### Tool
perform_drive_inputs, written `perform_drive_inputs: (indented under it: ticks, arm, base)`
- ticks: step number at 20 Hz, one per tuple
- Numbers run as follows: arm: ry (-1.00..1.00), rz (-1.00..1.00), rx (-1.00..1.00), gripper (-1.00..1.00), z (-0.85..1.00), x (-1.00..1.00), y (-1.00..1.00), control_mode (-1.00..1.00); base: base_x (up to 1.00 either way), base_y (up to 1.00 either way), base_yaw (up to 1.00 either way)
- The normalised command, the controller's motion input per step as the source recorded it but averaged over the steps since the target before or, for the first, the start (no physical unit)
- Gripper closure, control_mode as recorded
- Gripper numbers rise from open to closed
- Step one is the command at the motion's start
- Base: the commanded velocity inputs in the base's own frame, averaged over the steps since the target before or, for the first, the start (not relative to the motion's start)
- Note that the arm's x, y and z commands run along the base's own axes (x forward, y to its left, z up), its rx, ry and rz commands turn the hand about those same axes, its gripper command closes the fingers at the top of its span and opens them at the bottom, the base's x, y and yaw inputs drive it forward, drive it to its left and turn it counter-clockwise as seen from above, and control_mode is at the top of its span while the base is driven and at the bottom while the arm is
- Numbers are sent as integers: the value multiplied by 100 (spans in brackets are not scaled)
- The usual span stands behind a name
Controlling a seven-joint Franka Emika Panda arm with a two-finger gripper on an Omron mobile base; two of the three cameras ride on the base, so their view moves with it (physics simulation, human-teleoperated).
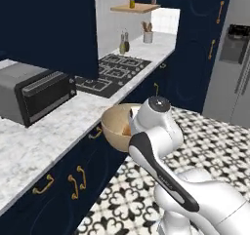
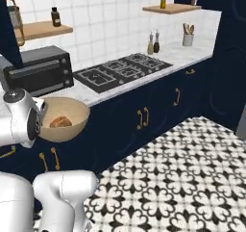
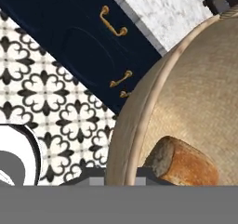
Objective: Open the cabinet, pick up the bread from the cabinet and place it in the basket. Then move the basket to the dining counter.
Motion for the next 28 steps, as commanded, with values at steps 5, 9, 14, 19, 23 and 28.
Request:
perform_drive_inputs:
  ticks: [5,9,14,19,23,28]
  arm:
    - [0,0,0,100,0,0,0,100]
    - [0,0,0,100,0,0,0,100]
    - [0,0,0,100,0,0,0,100]
    - [0,0,0,100,0,0,0,100]
    - [0,0,0,100,0,0,0,100]
    - [0,0,0,100,0,0,0,100]
  base:
    - [0,30,-92]
    - [2,26,-91]
    - [2,25,-92]
    - [1,24,-94]
    - [2,21,-95]
    - [2,21,-95]
